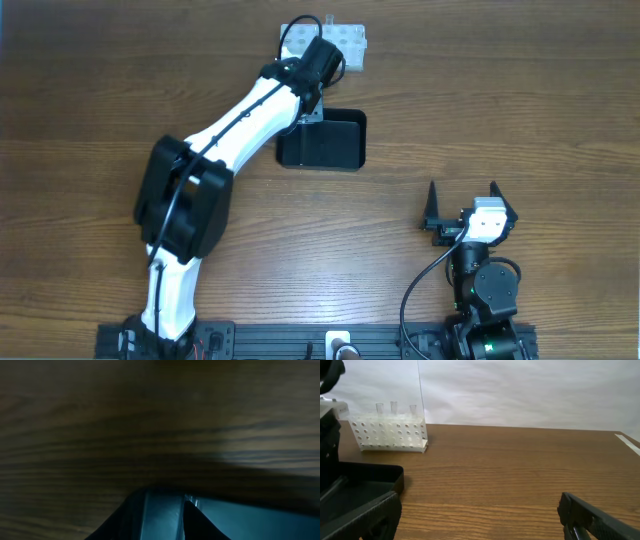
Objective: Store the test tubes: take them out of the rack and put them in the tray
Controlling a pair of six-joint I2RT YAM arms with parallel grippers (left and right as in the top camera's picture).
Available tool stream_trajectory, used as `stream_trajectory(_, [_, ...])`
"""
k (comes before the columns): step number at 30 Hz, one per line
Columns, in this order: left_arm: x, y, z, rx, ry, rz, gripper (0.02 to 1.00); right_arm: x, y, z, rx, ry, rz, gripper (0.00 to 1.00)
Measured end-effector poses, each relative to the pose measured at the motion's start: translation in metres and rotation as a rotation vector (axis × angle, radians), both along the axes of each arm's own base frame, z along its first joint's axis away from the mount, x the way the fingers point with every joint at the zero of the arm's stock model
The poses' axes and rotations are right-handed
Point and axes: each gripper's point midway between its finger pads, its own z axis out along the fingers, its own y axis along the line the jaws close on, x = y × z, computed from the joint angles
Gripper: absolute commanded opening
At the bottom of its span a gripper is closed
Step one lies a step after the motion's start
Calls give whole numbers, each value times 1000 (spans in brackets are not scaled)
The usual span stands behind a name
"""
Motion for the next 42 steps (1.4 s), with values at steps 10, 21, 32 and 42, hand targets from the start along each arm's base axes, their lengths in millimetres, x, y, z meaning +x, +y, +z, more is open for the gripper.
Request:
stream_trajectory(10, [65,-20,206,-187,-655,-46,595,0,0,0,0,0,0,991])
stream_trajectory(21, [113,-23,111,-85,-599,-102,623,0,0,0,0,0,0,993])
stream_trajectory(32, [126,-40,77,-90,-590,-194,643,0,0,0,0,0,0,993])
stream_trajectory(42, [130,-45,48,-87,-549,-217,617,0,0,0,0,0,0,991])
